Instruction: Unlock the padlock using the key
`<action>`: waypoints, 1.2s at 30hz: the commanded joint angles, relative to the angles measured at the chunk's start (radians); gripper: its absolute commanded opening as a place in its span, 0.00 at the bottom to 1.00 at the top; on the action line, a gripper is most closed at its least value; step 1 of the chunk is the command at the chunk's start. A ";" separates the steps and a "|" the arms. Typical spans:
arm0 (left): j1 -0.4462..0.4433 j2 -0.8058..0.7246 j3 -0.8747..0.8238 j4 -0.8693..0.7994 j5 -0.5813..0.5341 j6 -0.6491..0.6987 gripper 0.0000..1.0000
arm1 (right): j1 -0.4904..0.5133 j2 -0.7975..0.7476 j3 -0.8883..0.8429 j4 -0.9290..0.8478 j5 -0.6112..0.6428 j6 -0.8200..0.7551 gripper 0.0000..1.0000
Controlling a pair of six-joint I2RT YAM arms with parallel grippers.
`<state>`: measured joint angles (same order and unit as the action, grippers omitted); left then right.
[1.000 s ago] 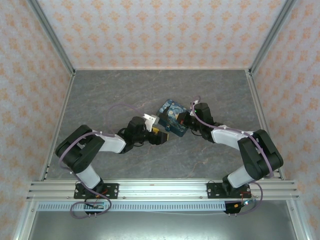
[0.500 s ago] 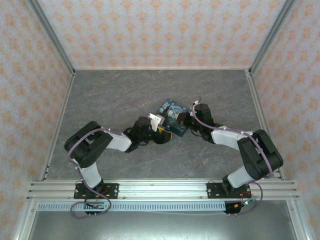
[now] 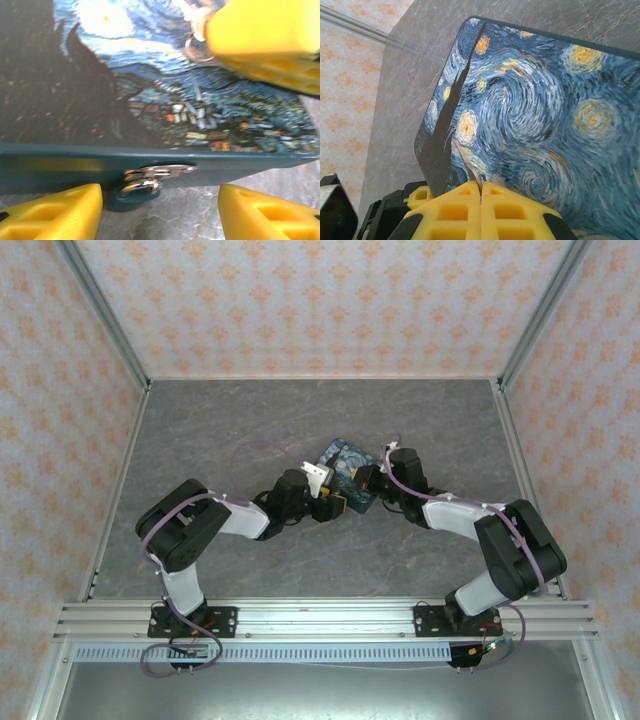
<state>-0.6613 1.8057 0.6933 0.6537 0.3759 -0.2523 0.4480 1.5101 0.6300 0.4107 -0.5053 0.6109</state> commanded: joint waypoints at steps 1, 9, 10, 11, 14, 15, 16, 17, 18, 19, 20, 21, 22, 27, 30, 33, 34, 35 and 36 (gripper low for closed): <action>-0.008 0.020 0.031 -0.040 -0.051 0.038 0.63 | -0.004 0.021 -0.039 -0.099 0.025 -0.026 0.00; -0.013 0.058 0.056 -0.044 -0.042 0.035 0.61 | -0.003 0.021 -0.038 -0.101 0.022 -0.032 0.00; -0.015 0.063 0.060 -0.042 -0.041 0.033 0.60 | -0.004 0.019 -0.038 -0.101 0.021 -0.032 0.00; -0.015 0.068 0.064 -0.043 -0.042 0.031 0.60 | -0.003 0.020 -0.038 -0.101 0.022 -0.032 0.00; -0.019 0.084 0.077 -0.044 -0.041 0.023 0.57 | -0.003 0.022 -0.038 -0.102 0.023 -0.036 0.00; -0.021 0.090 0.084 -0.046 -0.038 0.022 0.56 | -0.003 0.022 -0.038 -0.102 0.023 -0.035 0.00; -0.024 0.097 0.090 -0.047 -0.037 0.019 0.54 | -0.003 0.022 -0.038 -0.102 0.022 -0.036 0.00; -0.027 0.098 0.094 -0.051 -0.038 0.018 0.54 | -0.003 0.023 -0.038 -0.102 0.023 -0.035 0.00; -0.029 0.098 0.097 -0.053 -0.041 0.016 0.53 | -0.004 0.024 -0.038 -0.102 0.022 -0.036 0.00; -0.032 0.098 0.100 -0.055 -0.044 0.014 0.52 | -0.003 0.024 -0.037 -0.102 0.022 -0.035 0.00; -0.033 0.120 0.103 -0.057 -0.048 0.011 0.52 | -0.003 0.023 -0.037 -0.102 0.022 -0.036 0.00; -0.034 0.130 0.103 -0.055 -0.051 0.006 0.51 | -0.003 0.024 -0.038 -0.104 0.022 -0.037 0.00; -0.035 0.135 0.106 -0.054 -0.056 0.000 0.49 | -0.003 0.024 -0.038 -0.106 0.022 -0.037 0.00; -0.035 0.147 0.121 -0.058 -0.063 -0.018 0.41 | -0.005 0.025 -0.039 -0.102 0.021 -0.037 0.00; -0.037 0.150 0.129 -0.069 -0.065 -0.021 0.36 | -0.004 0.024 -0.039 -0.101 0.021 -0.037 0.00; -0.036 0.147 0.130 -0.075 -0.074 -0.024 0.31 | -0.003 0.024 -0.039 -0.098 0.020 -0.037 0.00; -0.037 0.145 0.130 -0.077 -0.076 -0.024 0.29 | -0.004 0.024 -0.039 -0.098 0.020 -0.038 0.00; -0.037 0.142 0.128 -0.077 -0.080 -0.025 0.28 | -0.004 0.024 -0.039 -0.096 0.020 -0.039 0.00; -0.036 0.141 0.129 -0.079 -0.082 -0.028 0.27 | -0.004 0.024 -0.039 -0.095 0.018 -0.039 0.00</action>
<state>-0.6876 1.9289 0.8032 0.6094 0.3248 -0.2710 0.4377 1.5101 0.6300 0.4133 -0.4873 0.5896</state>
